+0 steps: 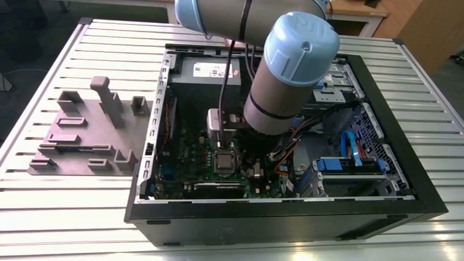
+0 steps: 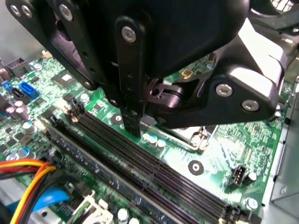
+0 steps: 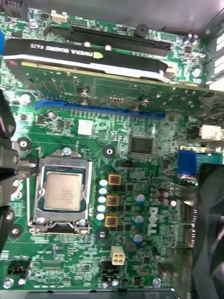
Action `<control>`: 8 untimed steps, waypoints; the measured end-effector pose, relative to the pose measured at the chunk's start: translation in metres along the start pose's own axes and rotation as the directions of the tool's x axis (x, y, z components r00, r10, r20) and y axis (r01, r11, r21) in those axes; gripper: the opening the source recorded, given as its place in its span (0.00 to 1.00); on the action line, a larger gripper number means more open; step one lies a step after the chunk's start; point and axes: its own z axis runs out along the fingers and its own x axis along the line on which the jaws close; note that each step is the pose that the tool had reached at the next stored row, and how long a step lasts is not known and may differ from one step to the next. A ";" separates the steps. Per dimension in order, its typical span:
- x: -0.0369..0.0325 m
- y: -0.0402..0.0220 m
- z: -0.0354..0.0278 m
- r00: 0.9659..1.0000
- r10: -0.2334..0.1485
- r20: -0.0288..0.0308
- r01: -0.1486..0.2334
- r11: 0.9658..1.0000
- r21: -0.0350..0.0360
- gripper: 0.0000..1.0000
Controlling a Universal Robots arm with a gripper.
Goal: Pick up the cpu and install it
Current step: 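Install the first cpu locking lever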
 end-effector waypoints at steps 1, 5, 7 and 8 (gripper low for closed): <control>0.0001 -0.0006 -0.0001 1.000 -0.001 0.000 0.001 1.000 0.000 0.11; 0.0001 -0.0009 -0.0001 1.000 -0.001 -0.001 0.001 1.000 0.000 0.11; 0.0001 -0.0007 -0.0001 1.000 -0.001 -0.001 0.001 1.000 0.000 0.11; 0.0001 -0.0006 -0.0007 1.000 -0.002 -0.001 0.002 1.000 0.000 0.11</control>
